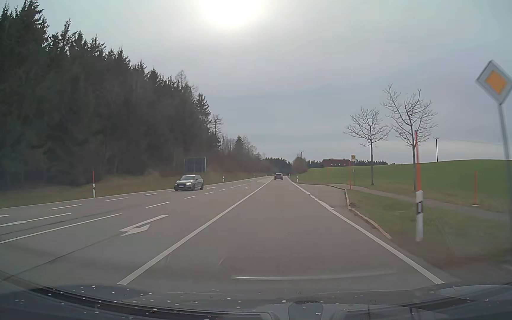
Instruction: Follow the waypoints while adhering to traffic rules and regulations
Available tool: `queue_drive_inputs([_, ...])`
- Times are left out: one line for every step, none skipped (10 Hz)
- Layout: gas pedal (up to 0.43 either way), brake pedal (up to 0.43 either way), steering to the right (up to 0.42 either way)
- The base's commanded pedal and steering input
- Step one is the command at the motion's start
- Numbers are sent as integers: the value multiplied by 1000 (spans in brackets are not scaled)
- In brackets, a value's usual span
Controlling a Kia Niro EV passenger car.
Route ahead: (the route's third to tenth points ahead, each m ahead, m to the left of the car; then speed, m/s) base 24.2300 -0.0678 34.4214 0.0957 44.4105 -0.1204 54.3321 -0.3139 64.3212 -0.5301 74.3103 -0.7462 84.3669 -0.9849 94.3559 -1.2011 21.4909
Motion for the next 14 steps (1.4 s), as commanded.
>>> queue_drive_inputs([280,0,-1])
queue_drive_inputs([268,0,-3])
queue_drive_inputs([268,0,-3])
queue_drive_inputs([260,0,-3])
queue_drive_inputs([260,0,-3])
queue_drive_inputs([260,0,-3])
queue_drive_inputs([248,0,-3])
queue_drive_inputs([248,0,-2])
queue_drive_inputs([248,0,-2])
queue_drive_inputs([248,0,-2])
queue_drive_inputs([240,0,-1])
queue_drive_inputs([240,0,0])
queue_drive_inputs([228,0,0])
queue_drive_inputs([228,0,0])
